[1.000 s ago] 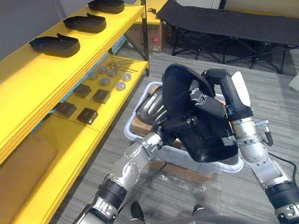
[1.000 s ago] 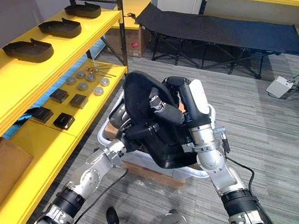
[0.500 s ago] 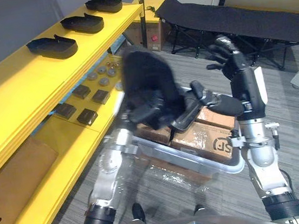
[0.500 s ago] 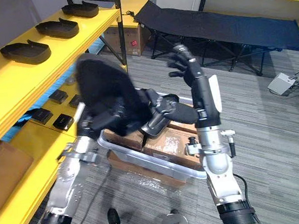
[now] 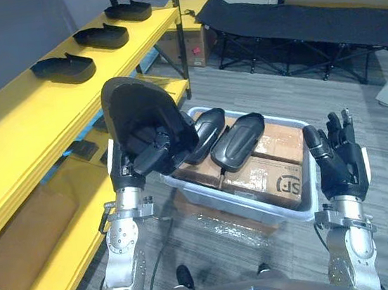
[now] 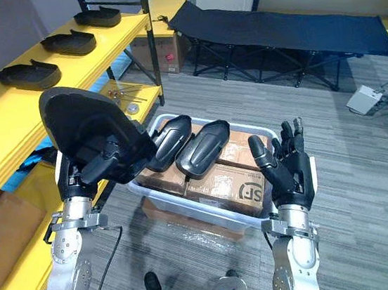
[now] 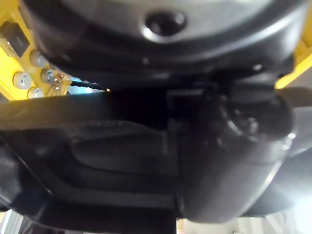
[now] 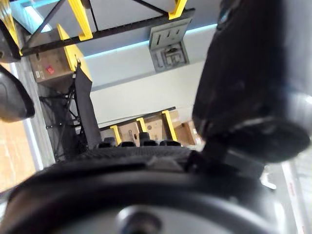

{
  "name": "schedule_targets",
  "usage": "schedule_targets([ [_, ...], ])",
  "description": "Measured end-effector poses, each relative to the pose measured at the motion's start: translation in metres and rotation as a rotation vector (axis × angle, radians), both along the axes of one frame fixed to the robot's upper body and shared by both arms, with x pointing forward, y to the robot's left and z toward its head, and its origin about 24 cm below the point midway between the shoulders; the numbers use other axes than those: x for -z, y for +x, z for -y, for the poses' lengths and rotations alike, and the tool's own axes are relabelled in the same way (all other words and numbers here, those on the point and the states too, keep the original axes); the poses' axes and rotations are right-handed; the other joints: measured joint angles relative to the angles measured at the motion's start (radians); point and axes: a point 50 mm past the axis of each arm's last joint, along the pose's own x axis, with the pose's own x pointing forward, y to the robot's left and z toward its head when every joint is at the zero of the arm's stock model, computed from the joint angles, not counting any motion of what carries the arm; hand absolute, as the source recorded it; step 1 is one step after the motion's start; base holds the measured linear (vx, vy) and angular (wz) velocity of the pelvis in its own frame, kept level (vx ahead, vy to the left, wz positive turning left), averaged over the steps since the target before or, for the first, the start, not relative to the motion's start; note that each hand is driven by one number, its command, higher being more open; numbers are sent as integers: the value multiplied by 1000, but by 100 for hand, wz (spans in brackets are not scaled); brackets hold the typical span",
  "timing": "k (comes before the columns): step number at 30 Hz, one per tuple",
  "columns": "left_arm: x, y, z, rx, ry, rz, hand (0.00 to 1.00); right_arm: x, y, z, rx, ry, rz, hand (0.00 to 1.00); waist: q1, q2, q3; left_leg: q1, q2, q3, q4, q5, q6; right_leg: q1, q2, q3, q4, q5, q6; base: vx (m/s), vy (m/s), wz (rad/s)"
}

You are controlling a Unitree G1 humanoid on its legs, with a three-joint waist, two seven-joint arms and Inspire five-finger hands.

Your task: Walk over and take three plastic housings, then place them on the shelf

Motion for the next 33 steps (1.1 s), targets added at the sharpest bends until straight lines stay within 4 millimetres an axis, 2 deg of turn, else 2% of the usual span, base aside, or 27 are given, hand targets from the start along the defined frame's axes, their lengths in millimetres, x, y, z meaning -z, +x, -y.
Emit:
schedule_targets([
  [3,2,-10,-8,-59,-39,-11,0,4,0,1,2,7,-26,100,7,6,-3,-6,0,-10,0,0,0,2,1,-12,-2,0,0,17,-7,9],
  [6,1,-18,-19,-165,-72,-10,0,13,1,-1,-12,24,-73,100,22,15,-3,-38,-7,-71,1,11,1,15,1,-80,-4,-1,1,26,-9,57],
  [10,5,-37,-39,-299,-140,-29,0,32,12,-16,-80,-25,-209,100,75,22,0,-57,-22,-182,0,28,2,68,1,-198,0,-23,9,12,-25,87],
  [11,8,-47,-47,-345,-160,-48,0,36,17,-24,-114,-56,-241,100,100,24,2,-58,-24,-207,0,31,0,82,1,-225,2,-31,10,-8,-33,65],
  [15,23,-85,-70,-490,-171,-127,0,32,42,-52,-238,-180,-252,100,185,22,8,-75,-30,-271,3,44,-5,111,12,-298,3,-45,8,-12,-33,55],
  [17,27,-96,-74,-516,-158,-157,0,27,49,-57,-259,-179,-235,100,204,18,10,-77,-37,-308,4,52,-6,129,13,-337,16,-58,12,-11,-35,58],
  [19,29,-103,-73,-502,-146,-170,0,27,51,-58,-261,-179,-246,100,204,18,12,-89,-42,-331,0,57,-2,146,11,-389,37,-74,15,-56,-23,85],
  [21,26,-102,-69,-444,-135,-155,0,33,47,-55,-247,-172,-286,100,193,22,18,-113,-27,-231,4,49,9,166,13,-458,54,-86,23,-94,17,118],
  [22,22,-98,-63,-383,-132,-126,0,39,40,-50,-228,-163,-325,100,179,23,34,-124,-16,-161,5,43,18,182,14,-519,57,-95,26,-119,35,137],
  [24,17,-95,-56,-308,-121,-90,0,49,27,-44,-213,-153,-384,100,176,30,49,-155,-5,-79,23,9,22,193,9,-581,67,-118,22,-112,57,120],
  [25,15,-94,-55,-281,-115,-72,0,55,20,-43,-213,-143,-410,100,173,7,73,-182,2,-10,65,-32,32,193,-24,-608,70,-130,22,-65,85,69],
  [26,16,-96,-55,-277,-112,-74,0,59,15,-44,-217,-135,-428,100,181,26,76,-190,11,20,134,-24,61,194,-37,-608,81,-133,27,-13,98,42],
  [27,17,-98,-55,-281,-112,-82,0,62,10,-43,-230,-132,-444,100,180,40,75,-179,22,29,142,21,58,196,-30,-602,95,-135,39,32,58,10],
  [29,16,-97,-55,-285,-114,-74,0,63,8,-44,-245,-102,-441,100,178,37,76,-168,5,37,125,20,61,185,-59,-593,116,-136,41,50,69,-10],
  [31,14,-96,-56,-288,-109,-54,0,58,16,-47,-269,-95,-398,100,196,20,94,-189,-3,64,180,-13,77,170,-89,-565,146,-135,47,44,92,-29],
  [33,14,-95,-56,-298,-113,-53,0,54,23,-51,-281,-100,-369,100,200,1,106,-211,-3,72,297,-89,84,180,-117,-554,170,-142,61,51,89,-13],
])
